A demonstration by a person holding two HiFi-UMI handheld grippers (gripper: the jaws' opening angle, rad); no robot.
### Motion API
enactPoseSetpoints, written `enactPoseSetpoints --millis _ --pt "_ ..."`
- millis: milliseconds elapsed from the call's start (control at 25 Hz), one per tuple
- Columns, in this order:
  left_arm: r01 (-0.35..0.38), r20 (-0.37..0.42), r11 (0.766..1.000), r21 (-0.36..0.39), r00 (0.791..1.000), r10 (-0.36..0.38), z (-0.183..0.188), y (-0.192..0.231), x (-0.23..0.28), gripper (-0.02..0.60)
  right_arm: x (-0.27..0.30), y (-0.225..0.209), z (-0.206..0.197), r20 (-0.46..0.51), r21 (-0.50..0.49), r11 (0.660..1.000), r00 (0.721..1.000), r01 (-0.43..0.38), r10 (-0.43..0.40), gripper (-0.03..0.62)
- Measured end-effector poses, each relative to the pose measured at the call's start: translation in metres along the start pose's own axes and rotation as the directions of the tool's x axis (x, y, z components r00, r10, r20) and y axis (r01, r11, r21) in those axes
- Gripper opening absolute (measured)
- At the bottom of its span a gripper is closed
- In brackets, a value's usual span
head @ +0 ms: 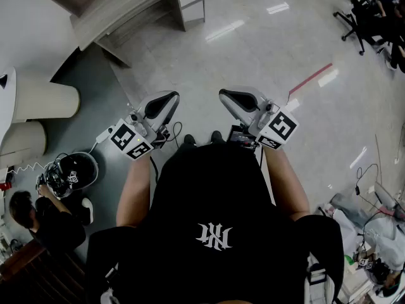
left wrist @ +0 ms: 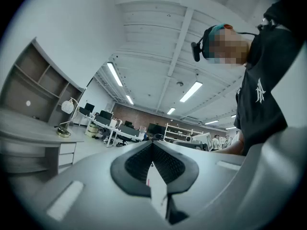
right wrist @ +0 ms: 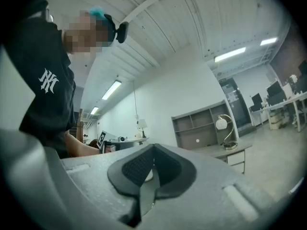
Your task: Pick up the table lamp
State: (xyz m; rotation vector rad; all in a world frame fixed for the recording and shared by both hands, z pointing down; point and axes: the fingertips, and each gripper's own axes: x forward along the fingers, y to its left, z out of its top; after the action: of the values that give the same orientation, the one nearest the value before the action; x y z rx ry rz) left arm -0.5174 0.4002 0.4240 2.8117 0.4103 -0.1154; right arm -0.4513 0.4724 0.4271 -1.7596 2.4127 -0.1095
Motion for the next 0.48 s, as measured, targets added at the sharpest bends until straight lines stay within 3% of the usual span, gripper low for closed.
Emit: enactPoseSetpoints --millis 120,240,480 --pt "-0.010 -0.036 1.000 0.020 0.999 0.010 -0.011 -0.011 0.006 -0.008 -0.010 0.006 -0.005 -0.010 0.023 1.000 1.000 0.004 -0.004 -0.005" --pt "-0.020 -0.021 0.999 0.033 1.000 0.021 -0.009 -0.018 0.009 -0.008 -0.007 0.010 -0.008 -0.016 0.030 0.999 1.000 -0.014 0.015 -0.005" --pt "-0.059 -0.080 0.998 0.014 0.995 0.060 -0.028 -0.019 0.012 -0.008 -0.009 0.008 -0.003 0.007 0.065 0.997 0.999 -0.043 0.043 -0.002"
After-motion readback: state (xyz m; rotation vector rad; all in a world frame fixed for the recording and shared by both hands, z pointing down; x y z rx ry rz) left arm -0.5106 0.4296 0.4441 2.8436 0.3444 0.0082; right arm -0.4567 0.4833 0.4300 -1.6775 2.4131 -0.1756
